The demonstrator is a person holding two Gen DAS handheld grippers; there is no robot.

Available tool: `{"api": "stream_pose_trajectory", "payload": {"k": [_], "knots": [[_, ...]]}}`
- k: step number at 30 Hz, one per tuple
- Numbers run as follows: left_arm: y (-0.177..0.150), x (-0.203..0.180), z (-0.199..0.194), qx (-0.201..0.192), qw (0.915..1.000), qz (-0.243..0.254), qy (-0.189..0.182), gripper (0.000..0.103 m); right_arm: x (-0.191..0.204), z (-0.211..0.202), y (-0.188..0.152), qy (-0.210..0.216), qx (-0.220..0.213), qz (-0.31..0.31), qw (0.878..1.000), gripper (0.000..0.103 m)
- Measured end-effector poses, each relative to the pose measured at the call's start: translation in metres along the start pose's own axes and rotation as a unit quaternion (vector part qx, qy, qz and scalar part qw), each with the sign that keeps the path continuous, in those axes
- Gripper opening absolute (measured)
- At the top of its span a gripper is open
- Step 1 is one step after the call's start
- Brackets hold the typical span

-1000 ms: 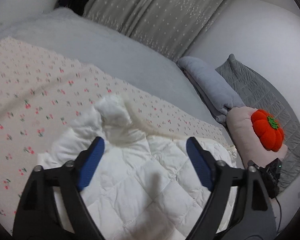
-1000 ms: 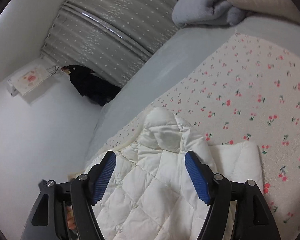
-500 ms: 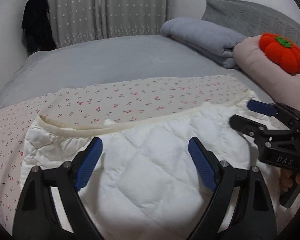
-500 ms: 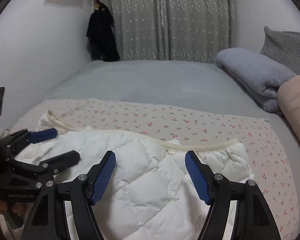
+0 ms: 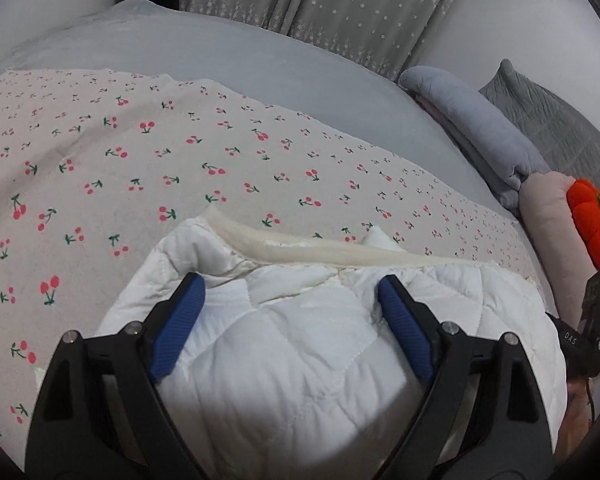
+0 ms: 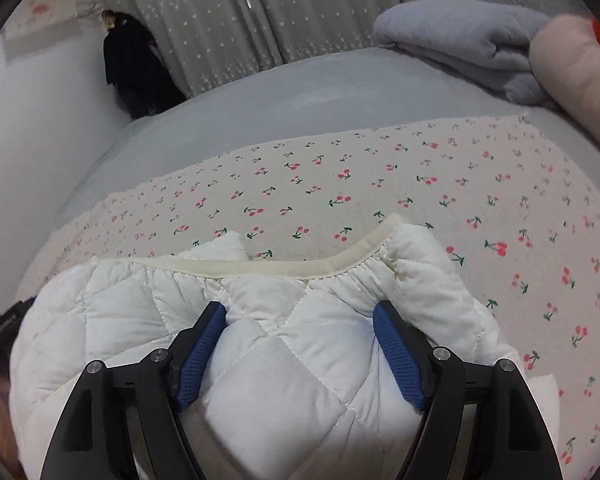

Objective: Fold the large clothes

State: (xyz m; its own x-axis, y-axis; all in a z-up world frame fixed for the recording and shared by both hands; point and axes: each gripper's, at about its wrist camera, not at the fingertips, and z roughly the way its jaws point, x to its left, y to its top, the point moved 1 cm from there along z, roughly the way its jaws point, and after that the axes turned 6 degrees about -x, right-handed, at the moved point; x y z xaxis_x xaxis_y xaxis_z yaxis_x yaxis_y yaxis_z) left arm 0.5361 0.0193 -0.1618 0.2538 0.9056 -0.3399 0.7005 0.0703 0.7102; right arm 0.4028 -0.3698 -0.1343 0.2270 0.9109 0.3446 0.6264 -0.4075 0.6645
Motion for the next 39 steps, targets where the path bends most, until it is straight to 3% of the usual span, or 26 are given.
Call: {"api": "stream_pose_trajectory", "payload": {"k": [7, 13, 16, 24, 27, 31, 39], "knots": [[-0.002, 0.008, 0.003, 0.0, 0.9995, -0.02, -0.023, 0.089, -0.003, 0.0, -0.003, 0.012, -0.006, 0.015, 1.0, 0.077], [0.004, -0.003, 0.003, 0.025, 0.9995, 0.016, 0.013, 0.089, 0.019, -0.001, 0.002, -0.044, 0.004, -0.038, 0.998, 0.077], [0.008, -0.017, -0.015, 0.03, 0.9986, 0.034, 0.027, 0.089, 0.038, -0.019, 0.004, -0.065, -0.003, -0.07, 0.995, 0.078], [0.009, -0.019, -0.1, 0.005, 0.9988, 0.011, 0.047, 0.089, 0.082, -0.083, 0.003, -0.036, -0.033, -0.114, 0.992, 0.078], [-0.004, -0.005, -0.124, 0.023, 0.9961, -0.009, 0.084, 0.089, 0.101, -0.099, -0.006, -0.031, -0.038, -0.145, 0.988, 0.078], [-0.026, 0.018, -0.148, 0.056, 0.9925, -0.048, 0.098, 0.089, 0.12, -0.106, -0.025, -0.025, -0.027, -0.185, 0.982, 0.078], [-0.09, 0.046, -0.169, 0.088, 0.9774, -0.186, 0.05, 0.089, 0.119, -0.092, -0.051, -0.016, 0.001, -0.187, 0.982, 0.071]]}}
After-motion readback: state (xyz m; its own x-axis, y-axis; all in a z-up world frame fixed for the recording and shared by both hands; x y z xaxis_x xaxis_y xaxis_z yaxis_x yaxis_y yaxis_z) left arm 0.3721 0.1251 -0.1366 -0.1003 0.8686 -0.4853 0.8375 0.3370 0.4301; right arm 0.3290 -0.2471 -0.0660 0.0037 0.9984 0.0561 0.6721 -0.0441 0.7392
